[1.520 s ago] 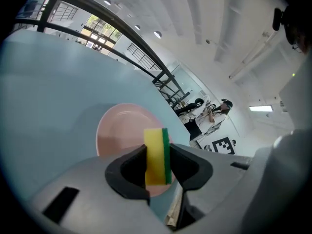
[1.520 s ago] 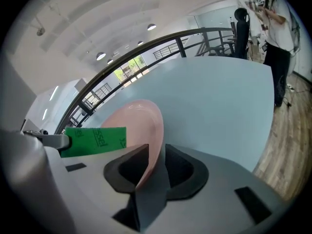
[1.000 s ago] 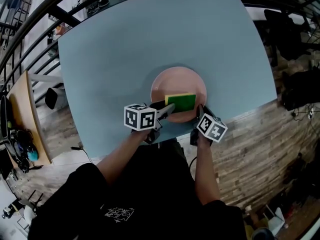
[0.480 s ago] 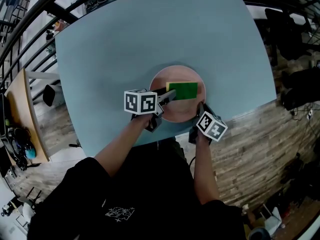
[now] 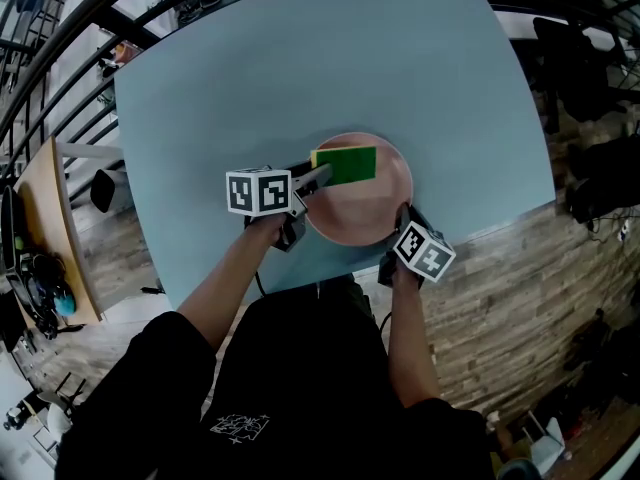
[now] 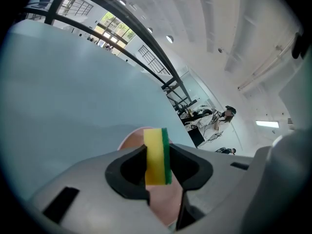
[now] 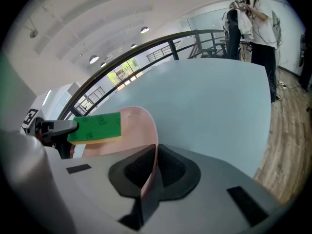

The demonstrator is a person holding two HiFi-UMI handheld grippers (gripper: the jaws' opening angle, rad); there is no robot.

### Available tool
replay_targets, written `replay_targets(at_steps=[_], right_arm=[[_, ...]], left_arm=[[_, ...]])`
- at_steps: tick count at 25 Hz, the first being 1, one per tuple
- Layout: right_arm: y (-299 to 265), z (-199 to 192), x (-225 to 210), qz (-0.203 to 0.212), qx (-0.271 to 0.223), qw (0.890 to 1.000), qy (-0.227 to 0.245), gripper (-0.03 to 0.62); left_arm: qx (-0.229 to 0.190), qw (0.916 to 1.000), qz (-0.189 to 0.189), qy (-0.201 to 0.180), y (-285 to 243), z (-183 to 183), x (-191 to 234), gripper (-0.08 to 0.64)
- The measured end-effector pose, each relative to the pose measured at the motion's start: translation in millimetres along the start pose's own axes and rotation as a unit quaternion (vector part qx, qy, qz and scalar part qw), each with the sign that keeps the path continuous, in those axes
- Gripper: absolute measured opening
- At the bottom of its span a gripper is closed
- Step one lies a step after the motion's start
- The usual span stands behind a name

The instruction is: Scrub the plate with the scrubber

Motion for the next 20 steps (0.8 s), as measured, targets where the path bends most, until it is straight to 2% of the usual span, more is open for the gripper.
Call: replay_targets(at_steps=[13, 20], right_arm=[[-1.4, 1.8, 2.2, -0.003, -0.005, 1.0, -0.005, 0.018], [1.4, 3.2, 2.0, -0.004, -0.007, 1.0, -0.004, 0.018]], left_arm=[[0.007, 0.9993, 0.036, -0.007, 57.5, -10.7, 13.8, 0.132], [0.039, 0.9985, 0.037, 0.002, 79.7, -37.1, 12.1, 0.132]])
Point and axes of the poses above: the fingertips, and each gripper's own axes: y backward along the fingers, x to its left, z out of its top, the point moved 5 cm from there along y, backward along the fingers, and after that the axes turned 5 degrees about -z, right-handed, at the moved point
